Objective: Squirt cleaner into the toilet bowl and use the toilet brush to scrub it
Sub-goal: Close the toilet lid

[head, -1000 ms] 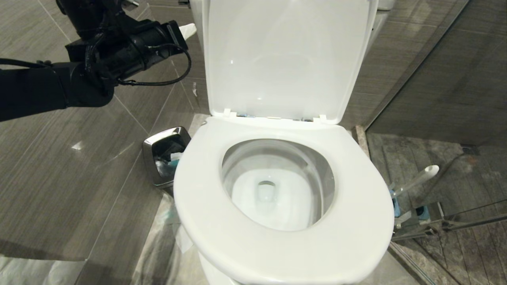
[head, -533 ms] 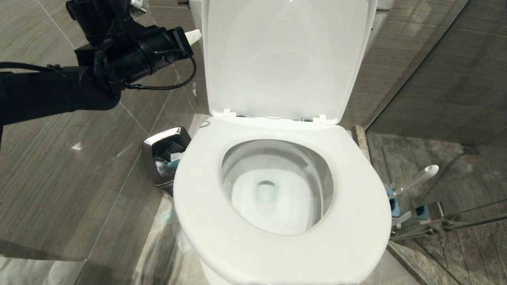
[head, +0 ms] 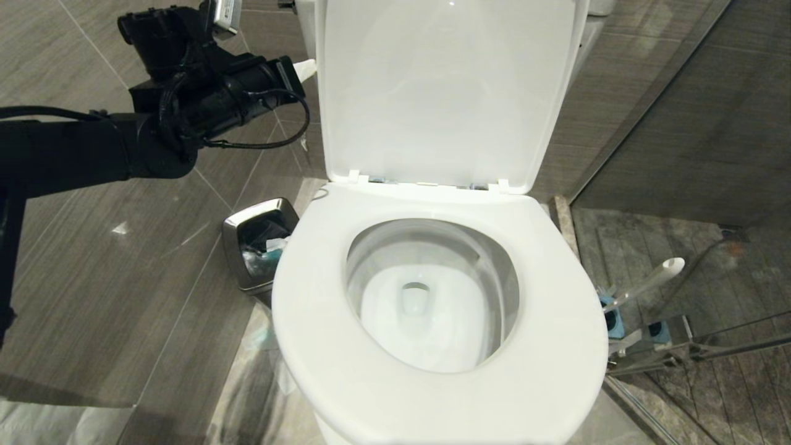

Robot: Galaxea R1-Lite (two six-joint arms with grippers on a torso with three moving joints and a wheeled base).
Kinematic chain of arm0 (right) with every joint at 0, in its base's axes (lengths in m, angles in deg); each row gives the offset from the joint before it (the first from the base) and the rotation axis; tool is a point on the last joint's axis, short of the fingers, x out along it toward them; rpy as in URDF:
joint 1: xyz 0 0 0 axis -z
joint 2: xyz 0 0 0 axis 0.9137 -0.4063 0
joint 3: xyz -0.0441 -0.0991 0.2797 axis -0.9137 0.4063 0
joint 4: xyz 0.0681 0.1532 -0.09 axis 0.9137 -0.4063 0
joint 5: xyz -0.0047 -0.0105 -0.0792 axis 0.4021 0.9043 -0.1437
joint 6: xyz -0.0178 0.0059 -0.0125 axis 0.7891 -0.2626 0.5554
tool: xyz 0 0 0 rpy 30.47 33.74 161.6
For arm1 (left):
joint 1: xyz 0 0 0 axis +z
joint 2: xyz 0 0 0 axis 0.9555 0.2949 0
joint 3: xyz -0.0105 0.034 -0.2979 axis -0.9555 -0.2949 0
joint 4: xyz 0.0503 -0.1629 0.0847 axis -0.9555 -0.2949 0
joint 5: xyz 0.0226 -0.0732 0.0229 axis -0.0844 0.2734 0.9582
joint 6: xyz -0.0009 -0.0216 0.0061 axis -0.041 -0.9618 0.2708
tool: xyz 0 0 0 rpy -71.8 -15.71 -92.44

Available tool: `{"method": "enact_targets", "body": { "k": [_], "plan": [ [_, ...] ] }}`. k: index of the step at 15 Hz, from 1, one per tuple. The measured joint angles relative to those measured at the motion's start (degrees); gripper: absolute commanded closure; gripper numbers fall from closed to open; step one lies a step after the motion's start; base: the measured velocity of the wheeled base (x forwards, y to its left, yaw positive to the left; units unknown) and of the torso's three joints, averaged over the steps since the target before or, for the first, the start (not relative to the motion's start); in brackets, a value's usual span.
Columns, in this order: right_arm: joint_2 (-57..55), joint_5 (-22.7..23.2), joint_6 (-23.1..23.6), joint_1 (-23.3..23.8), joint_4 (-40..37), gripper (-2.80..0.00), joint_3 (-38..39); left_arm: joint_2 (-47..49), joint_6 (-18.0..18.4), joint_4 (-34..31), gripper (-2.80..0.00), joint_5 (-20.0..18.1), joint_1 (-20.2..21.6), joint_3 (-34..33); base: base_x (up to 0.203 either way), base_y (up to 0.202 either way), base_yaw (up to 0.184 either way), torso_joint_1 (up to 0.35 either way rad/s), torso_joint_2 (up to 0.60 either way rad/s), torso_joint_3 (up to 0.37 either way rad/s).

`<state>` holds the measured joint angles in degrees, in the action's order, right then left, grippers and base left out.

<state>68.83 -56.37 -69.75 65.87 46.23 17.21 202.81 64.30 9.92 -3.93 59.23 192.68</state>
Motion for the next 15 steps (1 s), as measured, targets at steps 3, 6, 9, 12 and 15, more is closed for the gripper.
{"method": "enact_targets", "body": {
  "k": [3,6,9,12,15],
  "plan": [
    [0.0,0.0,0.0,0.0,0.0,0.0,0.0,0.2,-0.1,-0.4,0.0,-4.1,0.2,0.0,0.0,0.0,0.0,0.0,0.0,0.0],
    [0.0,0.0,0.0,0.0,0.0,0.0,0.0,0.0,-0.3,-3.2,0.0,-13.0,1.5,0.0,0.0,0.0,0.0,0.0,0.0,0.0],
    [0.0,0.0,0.0,0.0,0.0,0.0,0.0,-0.5,-0.3,-7.3,0.0,-19.1,3.8,0.0,0.0,0.0,0.0,0.0,0.0,0.0],
    [0.0,0.0,0.0,0.0,0.0,0.0,0.0,-1.0,0.4,-11.2,0.0,-23.8,5.7,-0.1,0.0,0.0,0.0,0.0,0.0,0.0],
    [0.0,0.0,0.0,0.0,0.0,0.0,0.0,-1.4,3.2,-14.6,0.0,-31.5,7.6,-0.4,0.0,0.0,0.0,0.0,0.0,0.0]
  ]
}}
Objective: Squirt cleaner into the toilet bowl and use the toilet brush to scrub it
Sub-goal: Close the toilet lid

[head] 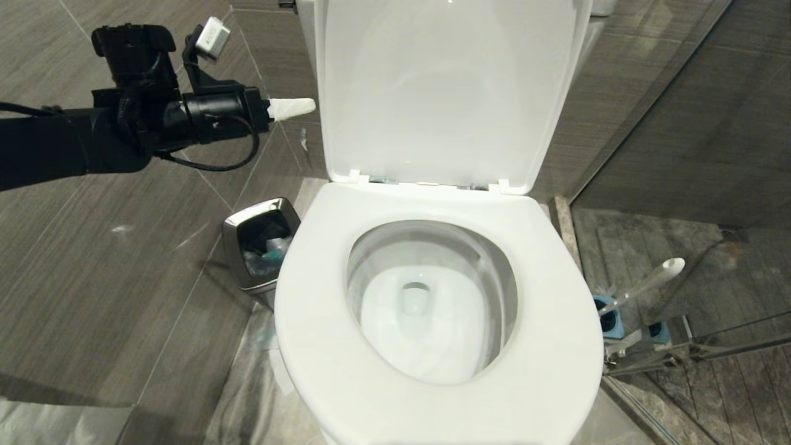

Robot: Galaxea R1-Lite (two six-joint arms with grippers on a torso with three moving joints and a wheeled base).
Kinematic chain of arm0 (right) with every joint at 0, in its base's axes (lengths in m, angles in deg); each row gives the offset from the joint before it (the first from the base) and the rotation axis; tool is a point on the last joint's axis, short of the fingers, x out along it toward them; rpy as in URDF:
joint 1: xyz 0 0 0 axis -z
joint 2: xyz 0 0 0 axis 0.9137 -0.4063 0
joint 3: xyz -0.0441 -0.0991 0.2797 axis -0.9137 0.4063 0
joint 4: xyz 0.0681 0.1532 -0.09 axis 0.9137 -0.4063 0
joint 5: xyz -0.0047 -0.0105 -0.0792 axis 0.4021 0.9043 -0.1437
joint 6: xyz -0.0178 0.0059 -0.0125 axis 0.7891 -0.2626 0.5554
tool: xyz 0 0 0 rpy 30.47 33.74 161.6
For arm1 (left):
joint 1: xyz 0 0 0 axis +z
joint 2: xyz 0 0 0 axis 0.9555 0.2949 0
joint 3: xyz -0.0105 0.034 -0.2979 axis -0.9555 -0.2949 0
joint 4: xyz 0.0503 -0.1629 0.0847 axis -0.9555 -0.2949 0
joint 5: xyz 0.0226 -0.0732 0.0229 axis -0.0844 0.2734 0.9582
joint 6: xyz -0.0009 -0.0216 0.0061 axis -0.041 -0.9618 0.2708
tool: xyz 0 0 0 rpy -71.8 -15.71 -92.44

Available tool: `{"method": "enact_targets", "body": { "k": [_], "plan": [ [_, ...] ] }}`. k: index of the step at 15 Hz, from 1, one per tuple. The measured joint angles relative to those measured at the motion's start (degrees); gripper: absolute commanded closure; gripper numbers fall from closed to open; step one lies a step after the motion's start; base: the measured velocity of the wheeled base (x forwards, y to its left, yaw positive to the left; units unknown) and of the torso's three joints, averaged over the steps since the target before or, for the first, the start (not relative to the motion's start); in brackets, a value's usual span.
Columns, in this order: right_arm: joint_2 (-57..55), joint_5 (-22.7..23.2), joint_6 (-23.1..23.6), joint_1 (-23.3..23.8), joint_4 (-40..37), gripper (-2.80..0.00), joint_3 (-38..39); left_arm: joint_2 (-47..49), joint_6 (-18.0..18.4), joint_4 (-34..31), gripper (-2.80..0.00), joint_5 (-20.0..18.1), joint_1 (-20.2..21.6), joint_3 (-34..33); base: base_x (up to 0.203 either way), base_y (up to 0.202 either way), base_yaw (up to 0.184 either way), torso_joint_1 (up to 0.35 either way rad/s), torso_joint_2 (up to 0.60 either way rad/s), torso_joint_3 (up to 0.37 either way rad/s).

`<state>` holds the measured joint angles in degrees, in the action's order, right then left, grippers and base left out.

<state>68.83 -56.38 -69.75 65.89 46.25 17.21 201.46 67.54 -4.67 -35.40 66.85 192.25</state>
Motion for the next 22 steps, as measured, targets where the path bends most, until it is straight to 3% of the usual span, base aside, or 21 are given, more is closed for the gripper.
{"method": "enact_targets", "body": {
  "k": [2,4,5,10,17,22],
  "plan": [
    [0.0,0.0,0.0,0.0,0.0,0.0,0.0,-0.3,4.0,-5.1,0.0,-4.8,0.8,-0.1,0.0,0.0,0.0,0.0,0.0,0.0],
    [0.0,0.0,0.0,0.0,0.0,0.0,0.0,-0.6,8.0,-8.3,0.0,-4.1,1.8,-0.1,0.0,0.0,0.0,0.0,0.0,0.0],
    [0.0,0.0,0.0,0.0,0.0,0.0,0.0,-0.7,8.2,-8.1,0.0,-2.9,2.1,-0.1,0.0,0.0,0.0,0.0,0.0,0.0],
    [0.0,0.0,0.0,0.0,0.0,0.0,0.0,-0.1,6.9,0.9,0.0,9.1,1.3,0.0,0.0,0.0,0.0,0.0,0.0,0.0],
    [0.0,0.0,0.0,0.0,0.0,0.0,0.0,1.8,1.3,8.8,0.0,25.0,-4.5,0.4,0.0,0.0,0.0,0.0,0.0,0.0],
    [0.0,0.0,0.0,0.0,0.0,0.0,0.0,2.2,-1.0,12.2,0.0,29.9,-5.1,0.4,0.0,0.0,0.0,0.0,0.0,0.0]
  ]
}}
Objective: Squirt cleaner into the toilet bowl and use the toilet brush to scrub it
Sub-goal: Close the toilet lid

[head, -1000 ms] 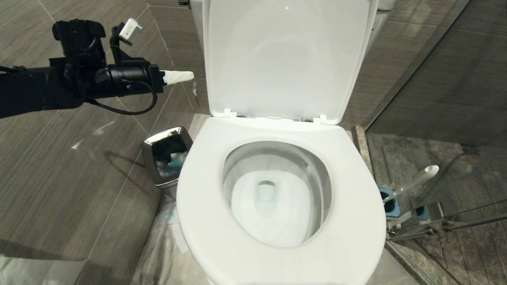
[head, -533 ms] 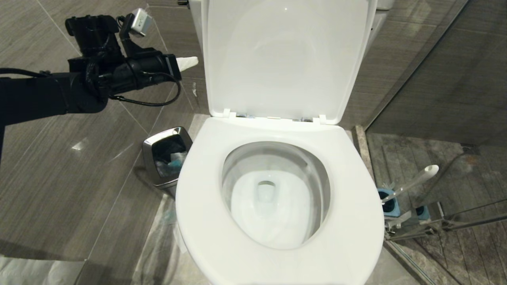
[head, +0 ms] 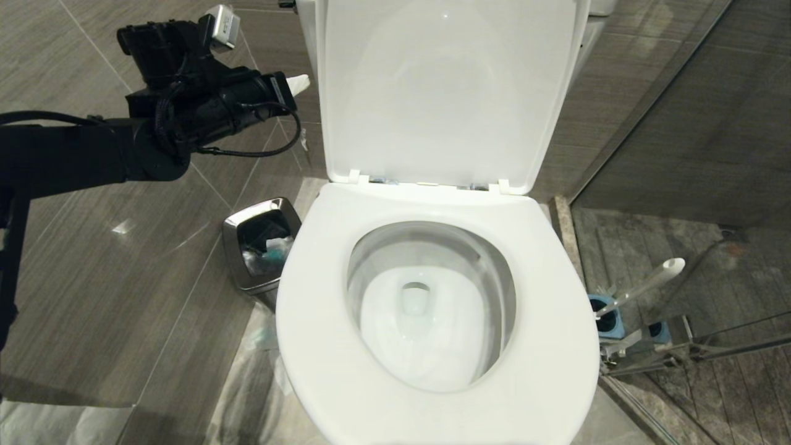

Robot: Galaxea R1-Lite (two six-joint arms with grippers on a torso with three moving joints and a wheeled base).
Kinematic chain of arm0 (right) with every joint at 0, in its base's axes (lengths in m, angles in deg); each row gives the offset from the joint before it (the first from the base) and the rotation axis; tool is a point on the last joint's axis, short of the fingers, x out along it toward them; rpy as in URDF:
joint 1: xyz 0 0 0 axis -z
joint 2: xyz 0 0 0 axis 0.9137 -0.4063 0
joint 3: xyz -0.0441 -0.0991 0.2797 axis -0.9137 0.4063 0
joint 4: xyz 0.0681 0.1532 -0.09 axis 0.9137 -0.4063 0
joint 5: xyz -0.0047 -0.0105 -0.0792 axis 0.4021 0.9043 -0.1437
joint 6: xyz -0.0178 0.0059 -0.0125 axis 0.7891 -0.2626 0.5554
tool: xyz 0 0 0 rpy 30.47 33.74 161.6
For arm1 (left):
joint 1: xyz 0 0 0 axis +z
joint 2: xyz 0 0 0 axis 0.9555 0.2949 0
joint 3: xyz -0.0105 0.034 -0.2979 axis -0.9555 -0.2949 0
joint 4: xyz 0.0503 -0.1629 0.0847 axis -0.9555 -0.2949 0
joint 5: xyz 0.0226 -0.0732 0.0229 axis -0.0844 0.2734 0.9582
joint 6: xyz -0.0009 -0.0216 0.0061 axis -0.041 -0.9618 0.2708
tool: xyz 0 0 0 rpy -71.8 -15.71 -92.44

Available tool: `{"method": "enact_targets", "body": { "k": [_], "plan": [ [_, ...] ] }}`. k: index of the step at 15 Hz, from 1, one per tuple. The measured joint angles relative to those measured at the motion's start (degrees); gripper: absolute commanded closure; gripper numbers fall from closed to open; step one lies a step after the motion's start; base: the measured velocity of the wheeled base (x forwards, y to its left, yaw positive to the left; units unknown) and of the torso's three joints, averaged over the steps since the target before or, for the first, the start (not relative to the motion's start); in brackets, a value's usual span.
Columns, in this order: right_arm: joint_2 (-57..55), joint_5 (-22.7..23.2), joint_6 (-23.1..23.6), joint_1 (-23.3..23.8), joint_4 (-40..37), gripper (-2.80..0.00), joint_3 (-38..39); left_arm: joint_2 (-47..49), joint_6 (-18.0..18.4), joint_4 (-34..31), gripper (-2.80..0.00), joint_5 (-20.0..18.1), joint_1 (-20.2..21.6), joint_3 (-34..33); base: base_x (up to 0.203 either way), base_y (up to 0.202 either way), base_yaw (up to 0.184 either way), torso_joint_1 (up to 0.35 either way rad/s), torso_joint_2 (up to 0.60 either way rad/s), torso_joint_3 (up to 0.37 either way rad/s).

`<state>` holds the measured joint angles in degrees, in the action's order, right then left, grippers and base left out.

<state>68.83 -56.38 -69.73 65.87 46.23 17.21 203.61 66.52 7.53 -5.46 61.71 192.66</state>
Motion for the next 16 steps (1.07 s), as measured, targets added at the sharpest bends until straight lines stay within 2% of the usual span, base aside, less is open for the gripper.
{"method": "enact_targets", "body": {
  "k": [2,7,16],
  "plan": [
    [0.0,0.0,0.0,0.0,0.0,0.0,0.0,0.1,-2.2,0.2,0.0,0.0,0.3,-0.1,0.0,0.0,0.0,0.0,0.0,0.0],
    [0.0,0.0,0.0,0.0,0.0,0.0,0.0,0.2,-2.2,0.5,0.0,-0.1,0.2,-0.1,0.0,0.0,0.0,0.0,0.0,0.0],
    [0.0,0.0,0.0,0.0,0.0,0.0,0.0,1.4,-1.9,0.9,0.0,0.1,-2.9,-0.1,0.0,0.0,0.0,0.0,0.0,0.0]
  ]
}}
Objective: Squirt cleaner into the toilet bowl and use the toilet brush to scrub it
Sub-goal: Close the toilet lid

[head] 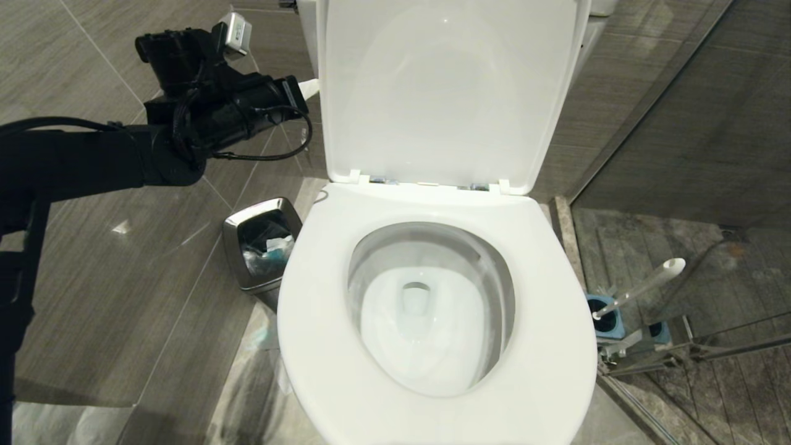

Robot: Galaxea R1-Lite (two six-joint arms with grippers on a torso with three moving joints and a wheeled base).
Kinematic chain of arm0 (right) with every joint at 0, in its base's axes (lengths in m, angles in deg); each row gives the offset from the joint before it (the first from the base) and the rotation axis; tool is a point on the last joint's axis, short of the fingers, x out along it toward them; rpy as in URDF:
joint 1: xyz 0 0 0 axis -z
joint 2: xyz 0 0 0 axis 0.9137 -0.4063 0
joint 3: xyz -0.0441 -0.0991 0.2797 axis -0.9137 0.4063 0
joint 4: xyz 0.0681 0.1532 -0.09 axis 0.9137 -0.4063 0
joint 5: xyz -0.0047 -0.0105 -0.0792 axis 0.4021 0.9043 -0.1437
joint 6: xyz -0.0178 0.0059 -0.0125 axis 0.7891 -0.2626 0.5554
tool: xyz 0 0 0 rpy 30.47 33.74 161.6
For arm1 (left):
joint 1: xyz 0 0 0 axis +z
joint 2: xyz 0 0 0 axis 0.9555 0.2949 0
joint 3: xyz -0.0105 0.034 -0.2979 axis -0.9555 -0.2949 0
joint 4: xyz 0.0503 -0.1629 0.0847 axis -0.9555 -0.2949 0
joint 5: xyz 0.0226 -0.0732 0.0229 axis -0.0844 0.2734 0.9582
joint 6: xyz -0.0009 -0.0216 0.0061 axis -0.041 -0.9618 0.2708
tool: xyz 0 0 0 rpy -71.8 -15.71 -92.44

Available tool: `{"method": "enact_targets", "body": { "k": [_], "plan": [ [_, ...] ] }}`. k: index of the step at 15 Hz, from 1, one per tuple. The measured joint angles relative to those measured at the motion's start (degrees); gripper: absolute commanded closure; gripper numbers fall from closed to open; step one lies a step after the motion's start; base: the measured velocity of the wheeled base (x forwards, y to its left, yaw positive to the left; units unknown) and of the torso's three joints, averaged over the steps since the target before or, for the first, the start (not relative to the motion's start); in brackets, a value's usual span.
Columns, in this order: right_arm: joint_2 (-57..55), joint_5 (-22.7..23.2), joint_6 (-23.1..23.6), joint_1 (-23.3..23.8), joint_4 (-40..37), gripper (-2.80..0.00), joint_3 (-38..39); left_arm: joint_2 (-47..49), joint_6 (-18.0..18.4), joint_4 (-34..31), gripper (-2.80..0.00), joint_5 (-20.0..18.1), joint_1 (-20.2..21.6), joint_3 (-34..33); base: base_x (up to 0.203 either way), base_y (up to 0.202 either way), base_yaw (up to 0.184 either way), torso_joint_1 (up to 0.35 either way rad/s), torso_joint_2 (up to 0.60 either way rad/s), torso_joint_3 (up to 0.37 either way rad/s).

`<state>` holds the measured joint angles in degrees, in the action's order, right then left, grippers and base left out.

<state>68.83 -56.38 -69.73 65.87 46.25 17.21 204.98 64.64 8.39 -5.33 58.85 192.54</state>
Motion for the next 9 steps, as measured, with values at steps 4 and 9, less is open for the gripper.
{"method": "enact_targets", "body": {
  "k": [4,9],
  "plan": [
    [0.0,0.0,0.0,0.0,0.0,0.0,0.0,0.6,-0.3,0.1,0.0,-1.0,-0.4,0.0,0.0,0.0,0.0,0.0,0.0,0.0],
    [0.0,0.0,0.0,0.0,-0.1,0.0,0.0,0.6,0.3,-5.7,0.0,-11.4,0.6,0.0,0.0,0.0,0.0,0.0,0.0,0.0]
  ]
}}
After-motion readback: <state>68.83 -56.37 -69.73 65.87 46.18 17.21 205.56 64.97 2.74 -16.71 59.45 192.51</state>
